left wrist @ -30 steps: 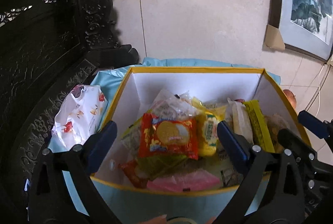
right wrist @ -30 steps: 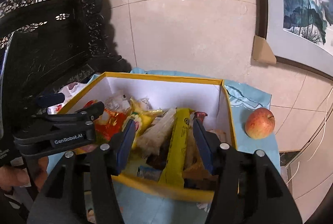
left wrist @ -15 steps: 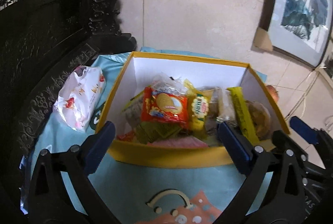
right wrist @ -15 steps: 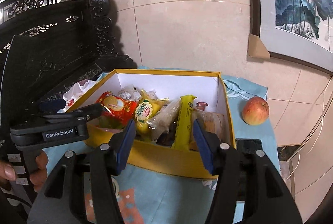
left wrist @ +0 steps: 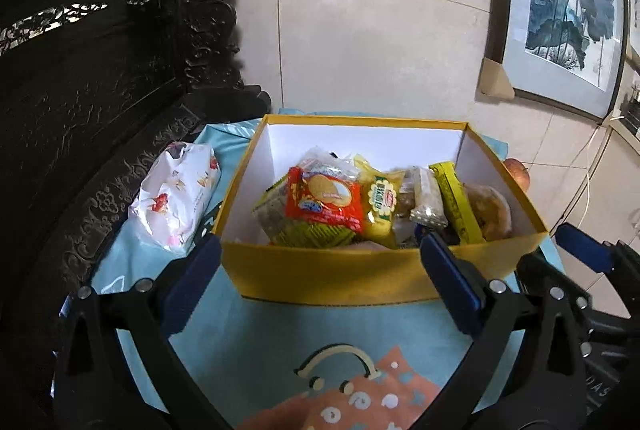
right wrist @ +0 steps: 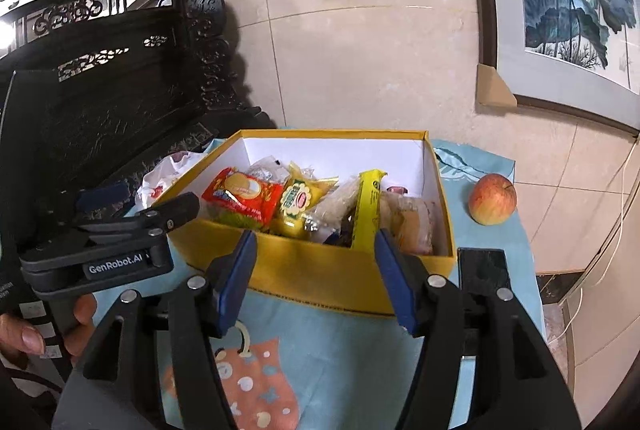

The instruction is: Organize snacks

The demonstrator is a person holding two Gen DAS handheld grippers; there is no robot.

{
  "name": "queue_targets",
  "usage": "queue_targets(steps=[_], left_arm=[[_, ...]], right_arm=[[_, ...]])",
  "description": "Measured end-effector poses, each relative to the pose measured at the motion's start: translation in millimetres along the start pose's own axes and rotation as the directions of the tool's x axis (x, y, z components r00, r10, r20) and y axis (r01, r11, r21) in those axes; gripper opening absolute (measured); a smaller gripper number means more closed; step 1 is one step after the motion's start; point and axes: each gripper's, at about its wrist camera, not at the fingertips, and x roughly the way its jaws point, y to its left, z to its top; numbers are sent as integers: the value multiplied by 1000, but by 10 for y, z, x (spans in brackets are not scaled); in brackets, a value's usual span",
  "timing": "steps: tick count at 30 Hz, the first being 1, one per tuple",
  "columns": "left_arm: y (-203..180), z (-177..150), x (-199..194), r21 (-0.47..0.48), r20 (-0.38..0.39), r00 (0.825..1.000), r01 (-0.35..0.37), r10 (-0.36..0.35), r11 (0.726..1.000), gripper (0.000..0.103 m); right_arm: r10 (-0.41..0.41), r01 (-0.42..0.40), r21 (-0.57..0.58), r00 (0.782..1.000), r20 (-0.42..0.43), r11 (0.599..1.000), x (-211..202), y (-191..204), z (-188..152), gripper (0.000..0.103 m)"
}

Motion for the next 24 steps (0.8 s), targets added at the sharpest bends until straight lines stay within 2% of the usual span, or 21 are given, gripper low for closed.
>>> queue_targets(steps=[3, 6, 7, 9, 24], left_arm=[[-17, -27, -39, 12, -5, 1000, 14, -14, 1000, 101], [-37, -54, -84, 20, -4, 1000, 22, -21, 1000, 101], [-39, -60, -100, 19, -4, 1000, 23, -23, 1000, 101], [-18, -68, -131, 10, -7, 999, 37, -37, 999, 101], [52, -141, -295, 7, -7, 999, 53, -52, 999, 101]], right_arm=[[-4, 4, 6, 1000, 9, 1000, -57, 16, -30, 76], [-7, 7, 6, 1000, 22, 1000, -129, 38, -34, 81], [-11, 11, 7, 1000, 25, 1000, -152, 45, -32, 85], [-54, 54, 15, 998, 41, 998, -206, 44, -28, 100], [-70, 70, 8, 997, 32, 998, -344, 134, -71, 102]])
